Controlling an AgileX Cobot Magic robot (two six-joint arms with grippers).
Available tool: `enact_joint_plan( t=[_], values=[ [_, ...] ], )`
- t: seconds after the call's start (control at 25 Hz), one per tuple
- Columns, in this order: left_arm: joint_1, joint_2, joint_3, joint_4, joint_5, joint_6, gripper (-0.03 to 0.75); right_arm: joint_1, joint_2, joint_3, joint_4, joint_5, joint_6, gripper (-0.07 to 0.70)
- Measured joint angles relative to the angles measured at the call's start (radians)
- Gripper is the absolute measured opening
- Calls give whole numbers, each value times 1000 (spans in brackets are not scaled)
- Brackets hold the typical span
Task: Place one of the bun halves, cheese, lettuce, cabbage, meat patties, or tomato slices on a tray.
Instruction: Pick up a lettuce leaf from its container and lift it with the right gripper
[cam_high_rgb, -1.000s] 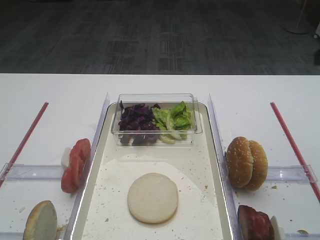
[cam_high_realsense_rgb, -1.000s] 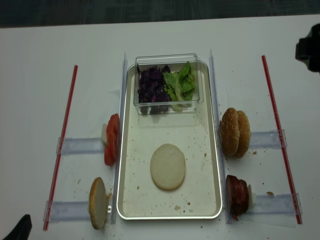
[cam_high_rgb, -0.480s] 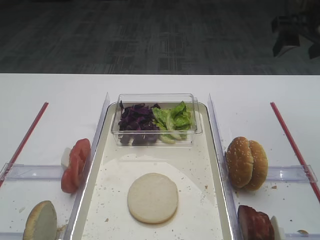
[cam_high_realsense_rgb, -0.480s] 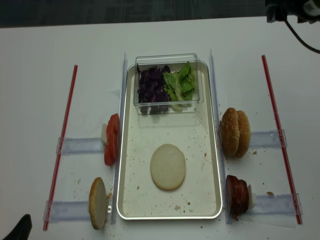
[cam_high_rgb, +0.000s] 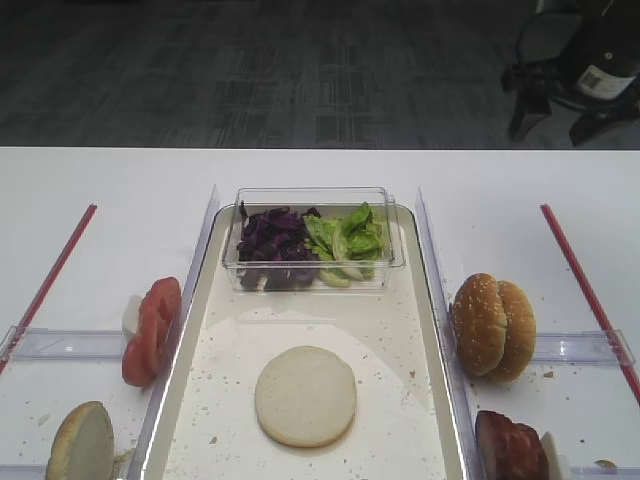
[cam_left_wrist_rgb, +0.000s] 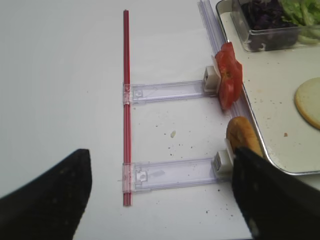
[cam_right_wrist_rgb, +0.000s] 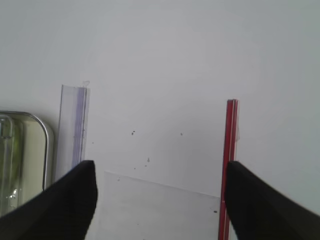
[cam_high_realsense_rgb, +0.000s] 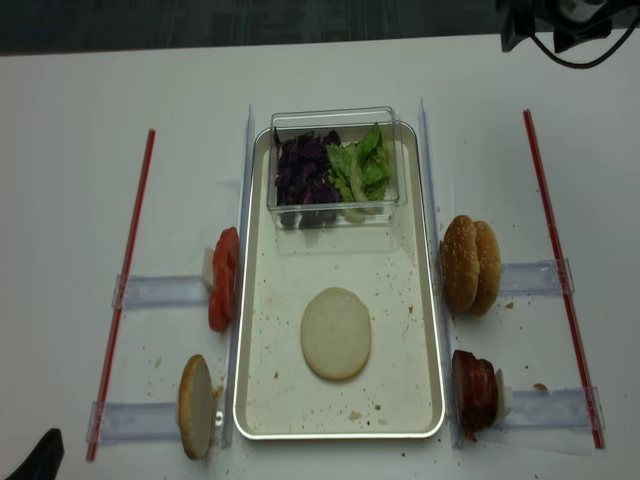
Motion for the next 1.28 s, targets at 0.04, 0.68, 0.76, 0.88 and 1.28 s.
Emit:
enact_joint_plan(
  t=[0.04, 0.68, 0.76, 0.88, 1.28],
  values=[
    [0, 0, 0, 0, 0, 0, 533, 0, 19, -8, 0, 17, 0, 552],
    [0, -2, 0, 0, 0, 0, 533, 0, 93, -21, 29, 110, 0, 552],
    [0, -2, 0, 0, 0, 0, 533, 0, 93, -21, 31, 108, 0, 552],
    [0, -2, 0, 0, 0, 0, 533, 5, 93, -21, 33, 108, -4, 552],
    [0, -2, 0, 0, 0, 0, 533, 118, 93, -25, 32, 127, -28, 552]
  ],
)
